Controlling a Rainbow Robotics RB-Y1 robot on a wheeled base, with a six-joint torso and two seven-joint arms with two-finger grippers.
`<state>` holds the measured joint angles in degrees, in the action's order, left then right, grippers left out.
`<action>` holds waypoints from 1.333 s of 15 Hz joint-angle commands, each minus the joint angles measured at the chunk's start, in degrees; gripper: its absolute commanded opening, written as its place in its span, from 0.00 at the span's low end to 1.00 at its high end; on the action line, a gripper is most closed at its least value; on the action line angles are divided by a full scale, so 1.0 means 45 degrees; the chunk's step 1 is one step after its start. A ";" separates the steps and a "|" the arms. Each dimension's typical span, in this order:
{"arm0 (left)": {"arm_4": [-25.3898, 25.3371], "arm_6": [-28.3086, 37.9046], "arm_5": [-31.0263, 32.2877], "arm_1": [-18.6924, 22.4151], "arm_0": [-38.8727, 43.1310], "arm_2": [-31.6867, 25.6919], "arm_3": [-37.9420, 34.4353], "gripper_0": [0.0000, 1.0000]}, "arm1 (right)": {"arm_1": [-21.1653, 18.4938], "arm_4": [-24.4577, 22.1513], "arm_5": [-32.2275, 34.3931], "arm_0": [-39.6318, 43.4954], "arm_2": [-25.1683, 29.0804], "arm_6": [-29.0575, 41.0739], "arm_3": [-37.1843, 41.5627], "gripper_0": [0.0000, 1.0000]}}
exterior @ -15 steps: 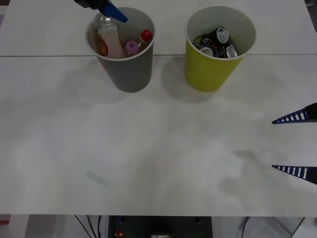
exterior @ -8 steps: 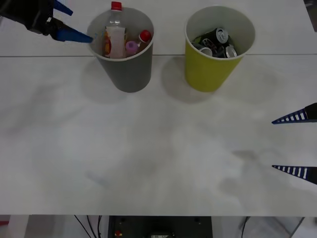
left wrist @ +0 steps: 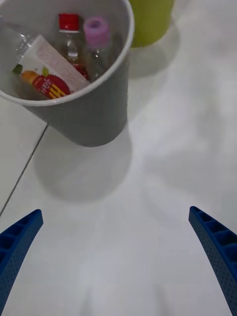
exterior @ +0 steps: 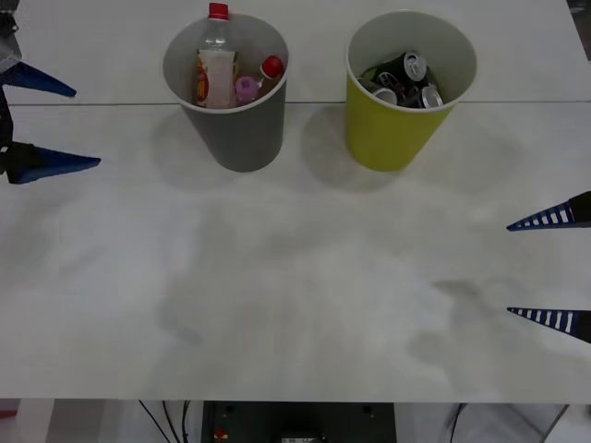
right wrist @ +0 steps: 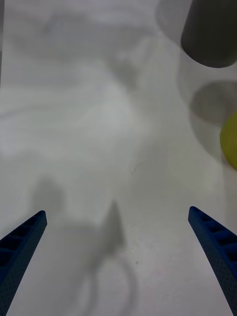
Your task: Put the can into the green bin and the plastic bottle into the gray bin
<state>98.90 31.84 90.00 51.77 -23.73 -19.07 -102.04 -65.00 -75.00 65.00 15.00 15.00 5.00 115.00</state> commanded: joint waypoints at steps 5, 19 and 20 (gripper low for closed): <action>-0.1217 -0.2973 0.0000 -0.0001 0.3437 -0.0859 -0.1641 1.00 | 0.0000 0.0000 0.0000 0.0000 0.0000 0.0000 0.0000 1.00; -0.2642 -0.6645 -0.1016 -0.0020 0.7187 -0.1132 -0.3027 1.00 | 0.0000 0.0000 0.0000 0.0000 0.0000 0.0000 0.0000 1.00; -0.2642 -0.6703 -0.1016 -0.0020 0.7265 -0.1132 -0.3047 1.00 | 0.0000 0.0000 0.0000 0.0000 0.0000 0.0000 0.0000 1.00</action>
<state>87.01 1.86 85.43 51.70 8.70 -24.20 -115.67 -65.00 -75.00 65.00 15.00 15.00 5.00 115.00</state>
